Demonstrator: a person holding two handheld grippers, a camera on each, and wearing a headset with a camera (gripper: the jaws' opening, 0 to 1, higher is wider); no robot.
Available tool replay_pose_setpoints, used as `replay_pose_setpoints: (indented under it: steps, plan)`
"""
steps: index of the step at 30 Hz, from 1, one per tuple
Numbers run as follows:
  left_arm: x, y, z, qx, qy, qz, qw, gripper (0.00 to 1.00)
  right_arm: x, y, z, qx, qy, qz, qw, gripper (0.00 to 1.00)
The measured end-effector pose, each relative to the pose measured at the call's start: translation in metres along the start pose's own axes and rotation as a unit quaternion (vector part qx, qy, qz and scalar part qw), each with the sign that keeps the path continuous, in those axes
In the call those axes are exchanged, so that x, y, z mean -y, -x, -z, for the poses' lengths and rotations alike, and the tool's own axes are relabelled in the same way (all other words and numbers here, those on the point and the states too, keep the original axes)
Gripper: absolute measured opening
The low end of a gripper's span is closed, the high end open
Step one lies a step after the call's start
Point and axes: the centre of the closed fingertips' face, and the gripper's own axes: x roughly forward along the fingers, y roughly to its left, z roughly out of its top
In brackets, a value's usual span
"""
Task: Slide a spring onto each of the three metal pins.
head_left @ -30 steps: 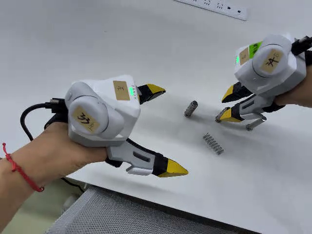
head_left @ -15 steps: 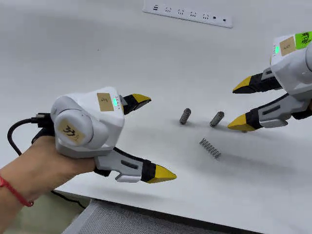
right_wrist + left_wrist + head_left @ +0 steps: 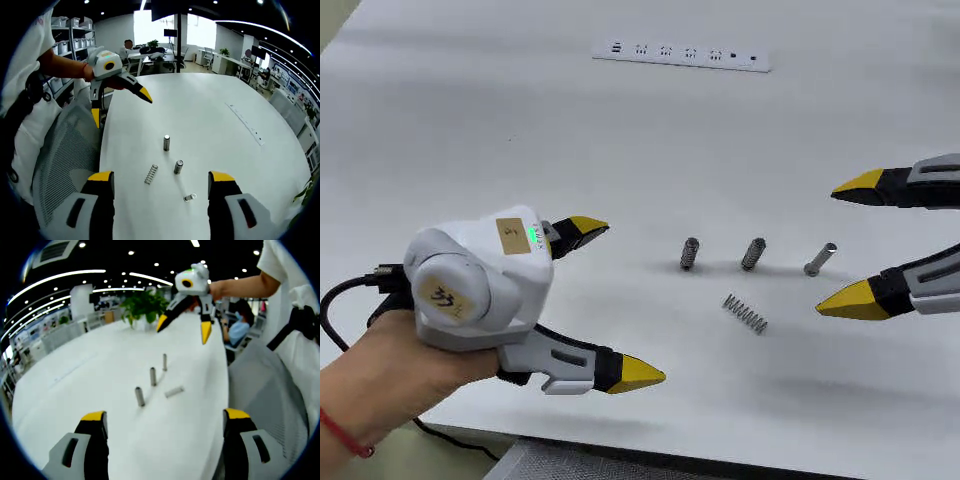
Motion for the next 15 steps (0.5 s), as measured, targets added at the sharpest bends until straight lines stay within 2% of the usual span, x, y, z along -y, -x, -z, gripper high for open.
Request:
replay_pose_setpoints:
  steps: [4, 5, 12, 15]
  plan:
    - [0.001, 0.0, 0.0, -0.008, -0.004, 0.001, 1.0, 0.96, -0.006, 0.008, 0.006, 0.026, -0.019, 0.007, 0.9994, 0.82]
    - [0.002, 0.0, 0.0, -0.011, -0.007, 0.003, 0.9999, 0.96, -0.004, 0.012, 0.012, 0.036, -0.028, 0.01, 0.9989, 0.84]
    - [0.004, 0.0, 0.004, -0.033, -0.023, 0.009, 0.9992, 0.94, -0.02, 0.018, 0.036, 0.063, -0.061, 0.019, 0.996, 0.91]
    - [0.005, 0.0, 0.003, -0.041, -0.034, 0.011, 0.9985, 0.94, -0.022, 0.023, 0.043, 0.078, -0.072, 0.029, 0.9939, 0.94]
